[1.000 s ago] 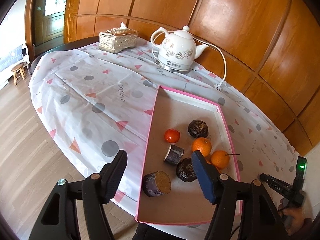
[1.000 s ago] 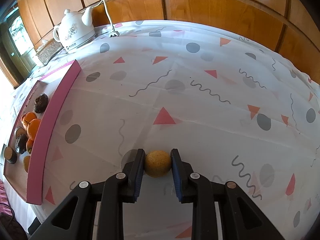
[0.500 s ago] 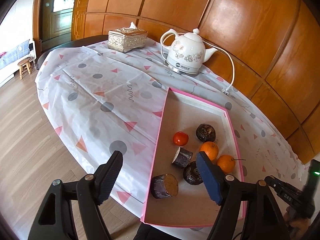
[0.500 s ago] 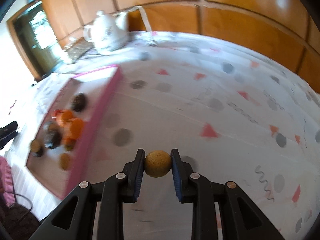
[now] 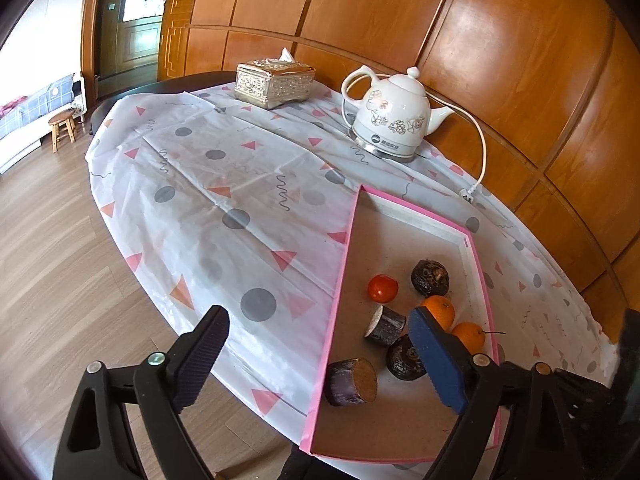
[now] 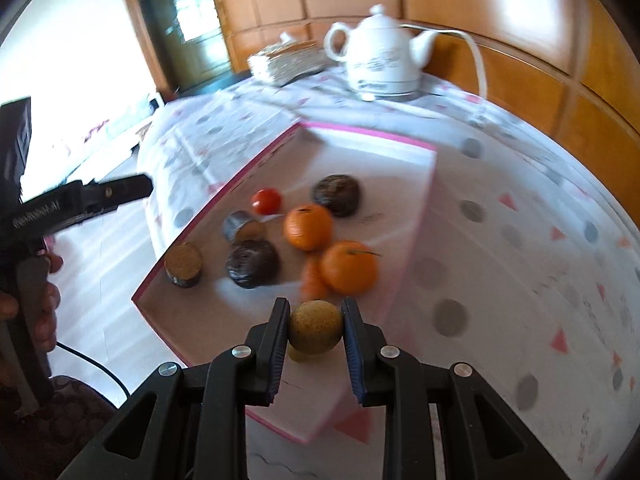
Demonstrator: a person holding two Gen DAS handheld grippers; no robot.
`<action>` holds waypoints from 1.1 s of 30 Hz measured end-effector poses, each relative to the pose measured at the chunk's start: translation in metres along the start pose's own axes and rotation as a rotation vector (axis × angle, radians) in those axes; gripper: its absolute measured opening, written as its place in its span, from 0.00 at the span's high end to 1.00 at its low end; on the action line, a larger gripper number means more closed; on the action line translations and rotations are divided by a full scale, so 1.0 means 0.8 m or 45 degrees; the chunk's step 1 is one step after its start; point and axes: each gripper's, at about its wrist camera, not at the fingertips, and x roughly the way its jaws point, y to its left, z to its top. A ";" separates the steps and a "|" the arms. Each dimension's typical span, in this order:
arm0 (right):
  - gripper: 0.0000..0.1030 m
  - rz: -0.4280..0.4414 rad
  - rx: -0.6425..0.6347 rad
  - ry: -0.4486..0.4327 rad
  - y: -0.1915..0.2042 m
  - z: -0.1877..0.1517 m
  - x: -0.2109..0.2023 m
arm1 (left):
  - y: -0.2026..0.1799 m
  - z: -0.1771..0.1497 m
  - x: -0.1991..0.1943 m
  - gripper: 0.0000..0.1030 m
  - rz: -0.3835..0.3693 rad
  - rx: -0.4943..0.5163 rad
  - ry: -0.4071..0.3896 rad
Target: Organize fruits
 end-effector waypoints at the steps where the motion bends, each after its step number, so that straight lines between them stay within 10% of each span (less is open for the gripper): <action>1: 0.75 -0.002 -0.016 0.009 0.005 0.003 0.006 | 0.001 0.000 0.000 0.06 0.004 -0.001 0.001; 18: 0.74 -0.010 -0.111 0.105 0.042 0.010 0.053 | 0.002 0.000 0.002 0.00 0.090 0.022 -0.022; 33: 0.64 -0.107 0.032 -0.096 0.031 0.002 -0.006 | -0.021 0.003 -0.019 0.00 0.087 0.080 -0.110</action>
